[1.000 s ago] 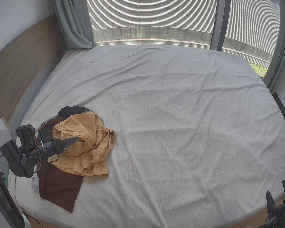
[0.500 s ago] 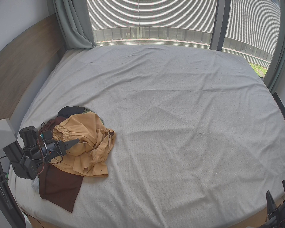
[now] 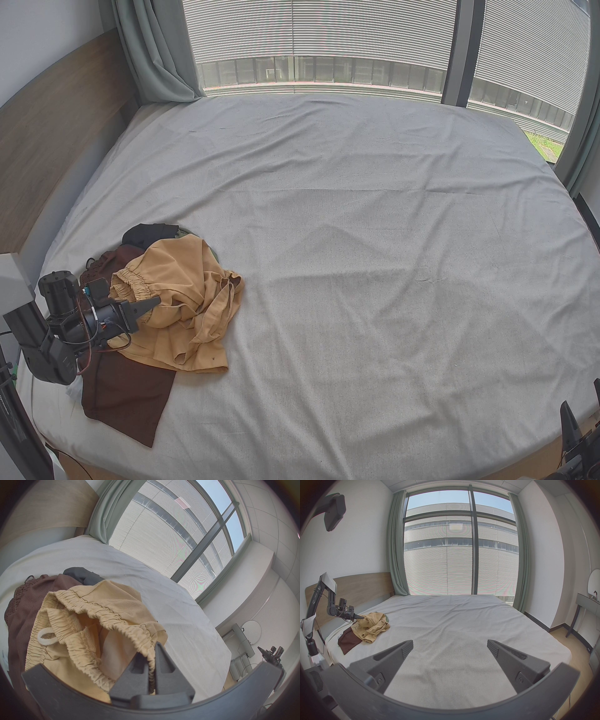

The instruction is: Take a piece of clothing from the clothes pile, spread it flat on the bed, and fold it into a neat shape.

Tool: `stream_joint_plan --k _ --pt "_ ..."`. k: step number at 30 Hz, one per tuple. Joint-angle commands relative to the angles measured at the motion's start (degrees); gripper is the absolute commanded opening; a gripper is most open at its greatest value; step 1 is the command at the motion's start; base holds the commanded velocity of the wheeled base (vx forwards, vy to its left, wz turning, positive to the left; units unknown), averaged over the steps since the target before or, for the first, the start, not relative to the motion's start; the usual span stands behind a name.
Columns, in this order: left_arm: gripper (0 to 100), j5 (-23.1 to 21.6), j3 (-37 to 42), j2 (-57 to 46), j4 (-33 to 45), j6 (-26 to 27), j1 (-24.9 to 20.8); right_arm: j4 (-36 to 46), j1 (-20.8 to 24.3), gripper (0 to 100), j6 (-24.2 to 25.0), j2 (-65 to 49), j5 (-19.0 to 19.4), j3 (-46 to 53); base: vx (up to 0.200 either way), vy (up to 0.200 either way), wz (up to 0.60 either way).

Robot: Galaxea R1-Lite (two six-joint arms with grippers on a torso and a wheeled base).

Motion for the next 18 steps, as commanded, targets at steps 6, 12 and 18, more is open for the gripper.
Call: stream_joint_plan --k 6,12,18 --pt "0 0.2 4.7 -1.4 -3.8 0.0 0.0 0.0 -0.1 100 0.0 -0.9 0.0 0.9 0.000 0.000 0.00" --pt "0 -0.3 6.6 -1.5 -7.6 0.0 0.0 0.0 -0.1 100 0.1 -0.9 0.0 0.9 0.000 0.000 0.00" --pt "0 0.9 6.7 -1.4 -9.1 0.2 -0.5 0.1 -0.1 100 0.1 -0.9 0.0 0.9 0.000 0.000 0.00"
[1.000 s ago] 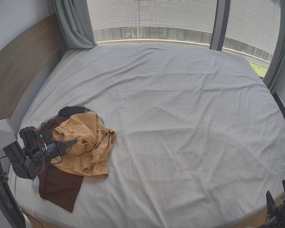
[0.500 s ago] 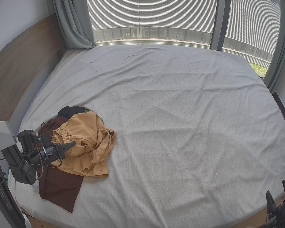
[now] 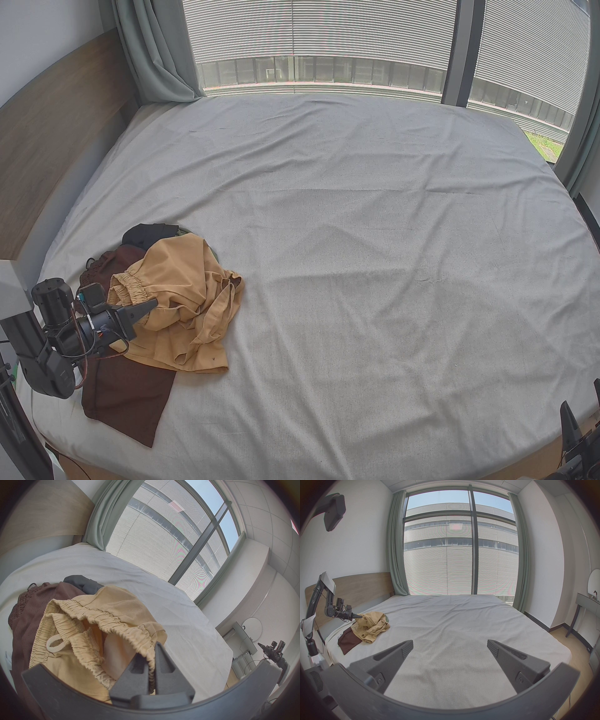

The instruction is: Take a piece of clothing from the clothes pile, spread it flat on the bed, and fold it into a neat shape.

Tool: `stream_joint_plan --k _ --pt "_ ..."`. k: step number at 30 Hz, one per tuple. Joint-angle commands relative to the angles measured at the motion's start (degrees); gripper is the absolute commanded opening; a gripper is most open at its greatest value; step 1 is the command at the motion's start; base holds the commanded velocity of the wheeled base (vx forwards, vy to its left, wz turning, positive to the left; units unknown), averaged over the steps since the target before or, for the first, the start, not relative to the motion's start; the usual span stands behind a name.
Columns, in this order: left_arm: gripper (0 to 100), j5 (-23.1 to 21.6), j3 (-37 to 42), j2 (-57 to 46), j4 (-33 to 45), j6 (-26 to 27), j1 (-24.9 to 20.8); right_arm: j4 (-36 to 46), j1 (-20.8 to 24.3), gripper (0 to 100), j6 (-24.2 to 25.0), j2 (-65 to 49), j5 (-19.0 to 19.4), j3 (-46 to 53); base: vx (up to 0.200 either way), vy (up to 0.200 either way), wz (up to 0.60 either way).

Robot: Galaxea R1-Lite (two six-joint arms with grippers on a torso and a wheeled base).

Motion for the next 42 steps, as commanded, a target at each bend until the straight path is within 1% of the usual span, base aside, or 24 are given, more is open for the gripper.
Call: stream_joint_plan --k 1,5,7,11,14,17,22,28,29,32,34,35,36,38,39,41,42 --pt "0 0.2 0.1 -0.2 -0.1 0.1 -0.3 0.0 0.0 100 0.0 -0.9 0.0 0.9 0.000 0.000 0.00" --pt "0 0.3 0.1 -0.2 -0.7 0.2 -0.2 0.0 0.0 100 0.1 -0.9 -0.1 0.9 0.000 0.000 0.00" --pt "0 0.1 0.2 -0.2 -2.7 0.2 -0.2 0.0 0.0 100 0.0 -0.9 -0.1 0.9 0.000 0.000 0.00" --pt "0 0.1 0.0 -0.3 -3.6 0.0 -0.1 0.0 0.0 100 0.0 -0.9 -0.1 0.9 0.000 0.000 0.00" --pt "0 -0.1 0.3 -2.9 -3.0 -0.2 -0.2 0.0 0.0 100 0.1 -0.9 -0.1 0.9 0.000 0.000 0.00" --pt "0 -0.3 1.1 -4.8 -2.7 -0.6 -0.3 0.0 0.0 100 0.1 -0.9 -0.1 0.9 0.000 0.000 0.00" --pt "0 1.2 4.5 -6.1 -3.6 -1.0 -1.8 0.0 0.0 100 0.0 -0.9 -0.1 0.9 0.000 0.000 0.00" --pt "0 3.6 6.0 -9.0 -3.9 -5.5 -1.9 0.0 0.0 100 0.0 -0.9 -0.1 0.9 0.000 0.000 0.00" --pt "0 3.6 6.0 -9.0 -3.9 -5.5 -1.9 0.0 0.0 100 0.0 -0.9 -0.1 0.9 0.000 0.000 0.00" --pt "0 7.5 5.7 -10.4 -4.3 -10.3 -3.2 0.0 0.0 100 0.0 -0.9 0.0 0.9 0.000 0.000 0.00" --pt "0 8.8 5.6 -11.2 -4.7 -12.6 -4.0 0.0 0.0 100 0.0 -0.9 0.0 0.9 0.000 0.000 0.00" --pt "0 10.5 5.6 -11.9 -5.3 -15.5 -4.9 0.0 0.0 100 0.0 -0.9 -0.1 0.9 0.000 0.000 0.00" --pt "0 12.0 5.9 -12.3 -5.6 -17.3 -5.7 0.0 0.0 100 0.0 -0.9 -0.1 0.9 0.000 0.000 0.00" --pt "0 15.2 5.9 -12.9 -5.7 -19.9 -7.6 0.0 0.0 100 0.1 -0.9 -0.1 0.9 0.000 0.000 0.00" --pt "0 16.0 5.9 -12.9 -5.7 -20.6 -8.0 0.0 0.0 100 0.1 -0.9 -0.1 0.9 0.000 0.000 0.00" --pt "0 20.8 5.5 -13.2 -5.7 -24.0 -10.0 0.0 0.0 100 0.1 -0.9 -0.1 0.9 0.000 0.000 0.00" --pt "0 22.0 5.2 -13.3 -5.8 -25.0 -10.5 0.0 0.0 100 0.1 -0.9 -0.1 0.9 0.000 0.000 0.00"
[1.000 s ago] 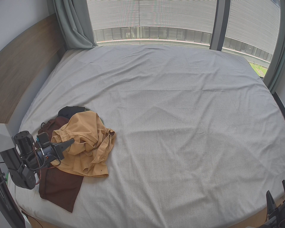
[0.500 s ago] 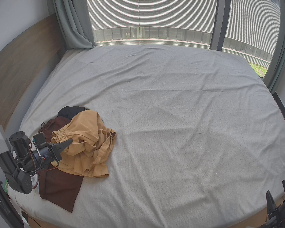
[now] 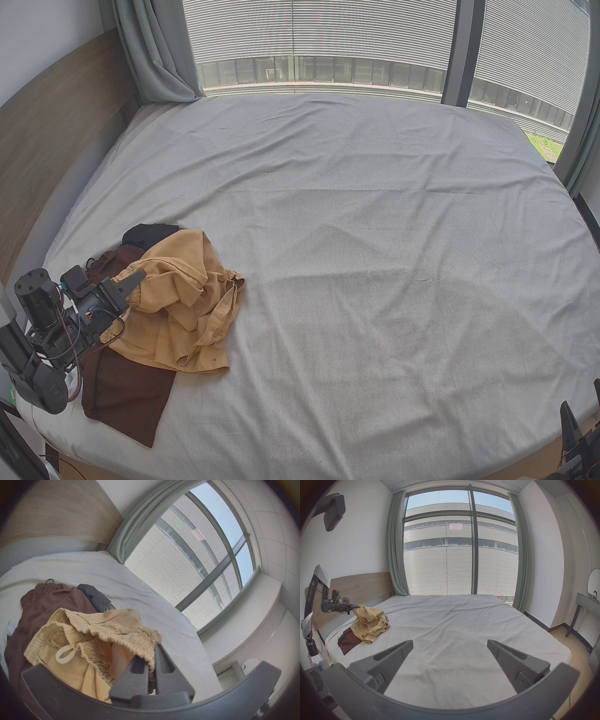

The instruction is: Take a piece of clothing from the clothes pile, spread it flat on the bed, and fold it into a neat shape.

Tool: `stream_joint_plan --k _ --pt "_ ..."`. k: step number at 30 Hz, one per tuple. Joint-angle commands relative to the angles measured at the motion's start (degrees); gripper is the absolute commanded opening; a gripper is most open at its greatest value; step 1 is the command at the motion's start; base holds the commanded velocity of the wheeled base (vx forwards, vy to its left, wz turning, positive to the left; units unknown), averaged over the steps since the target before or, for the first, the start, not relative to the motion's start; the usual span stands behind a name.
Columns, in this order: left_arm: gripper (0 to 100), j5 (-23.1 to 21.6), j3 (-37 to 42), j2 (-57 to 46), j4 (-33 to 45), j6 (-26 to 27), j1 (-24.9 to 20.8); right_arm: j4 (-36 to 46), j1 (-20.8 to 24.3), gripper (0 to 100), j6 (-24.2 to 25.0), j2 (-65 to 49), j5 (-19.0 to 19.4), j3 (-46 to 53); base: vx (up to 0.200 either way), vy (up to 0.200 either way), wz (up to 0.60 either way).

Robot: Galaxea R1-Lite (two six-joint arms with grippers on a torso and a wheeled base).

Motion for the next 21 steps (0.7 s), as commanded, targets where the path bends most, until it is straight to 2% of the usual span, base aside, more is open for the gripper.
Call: stream_joint_plan --k 1,2,5,21 --pt "0 4.2 -0.5 -1.8 -0.3 -3.8 -3.6 0.0 0.0 100 0.0 -0.9 0.0 0.9 0.000 0.000 0.00" --pt "0 7.0 -1.3 -2.1 -0.3 -6.3 -4.7 0.0 0.0 100 0.0 -0.9 0.0 0.9 0.000 0.000 0.00" --pt "0 8.5 -1.8 -3.0 -0.3 -8.8 -5.6 0.0 0.0 100 0.0 -0.9 0.0 0.9 0.000 0.000 0.00" --pt "0 8.7 -1.9 -8.2 0.4 -14.5 -6.9 0.0 0.0 100 0.0 -0.9 0.0 0.9 0.000 0.000 0.00"
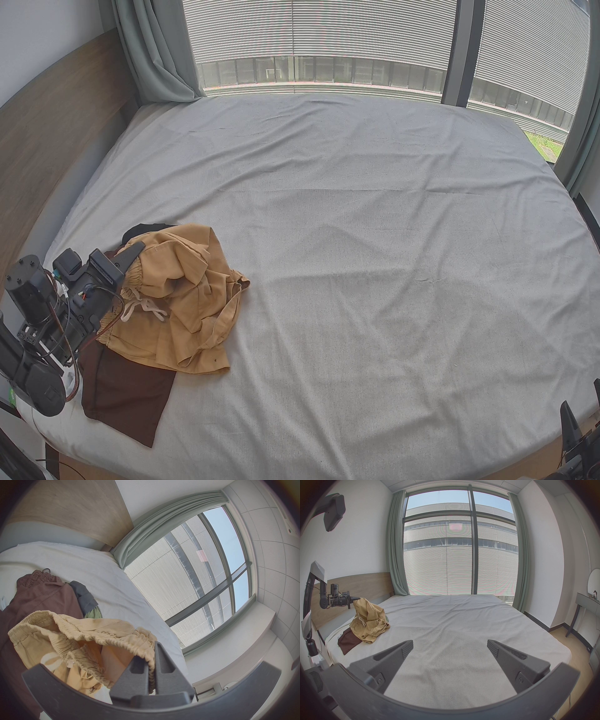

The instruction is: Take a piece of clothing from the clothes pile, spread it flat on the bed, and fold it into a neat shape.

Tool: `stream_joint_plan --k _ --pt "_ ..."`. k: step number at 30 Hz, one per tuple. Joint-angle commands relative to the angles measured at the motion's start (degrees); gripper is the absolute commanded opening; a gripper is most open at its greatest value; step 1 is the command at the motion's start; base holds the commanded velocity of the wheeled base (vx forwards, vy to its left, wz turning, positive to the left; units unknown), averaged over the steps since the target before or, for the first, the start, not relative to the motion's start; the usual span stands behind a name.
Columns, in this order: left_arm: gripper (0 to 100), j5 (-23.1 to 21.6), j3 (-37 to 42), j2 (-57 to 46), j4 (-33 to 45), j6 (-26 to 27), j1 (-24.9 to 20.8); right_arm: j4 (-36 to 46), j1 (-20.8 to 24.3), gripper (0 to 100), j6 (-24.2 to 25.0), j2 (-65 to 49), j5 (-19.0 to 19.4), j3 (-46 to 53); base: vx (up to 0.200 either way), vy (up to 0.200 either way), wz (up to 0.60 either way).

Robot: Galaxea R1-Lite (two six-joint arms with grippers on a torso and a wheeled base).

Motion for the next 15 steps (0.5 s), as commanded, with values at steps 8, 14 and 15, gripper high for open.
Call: stream_joint_plan --k 8,14,15 --pt "0 0.6 -0.4 -2.7 0.1 -1.1 -1.2 0.0 0.0 100 -0.1 -0.9 0.0 0.9 0.000 0.000 0.00" --pt "0 1.2 -1.1 -4.7 0.1 -3.7 -3.1 0.0 0.0 100 -0.1 -0.9 0.0 0.9 0.000 0.000 0.00" --pt "0 1.5 -1.4 -4.7 0.0 -3.7 -3.2 0.0 0.0 100 -0.1 -0.9 0.0 0.9 0.000 0.000 0.00"
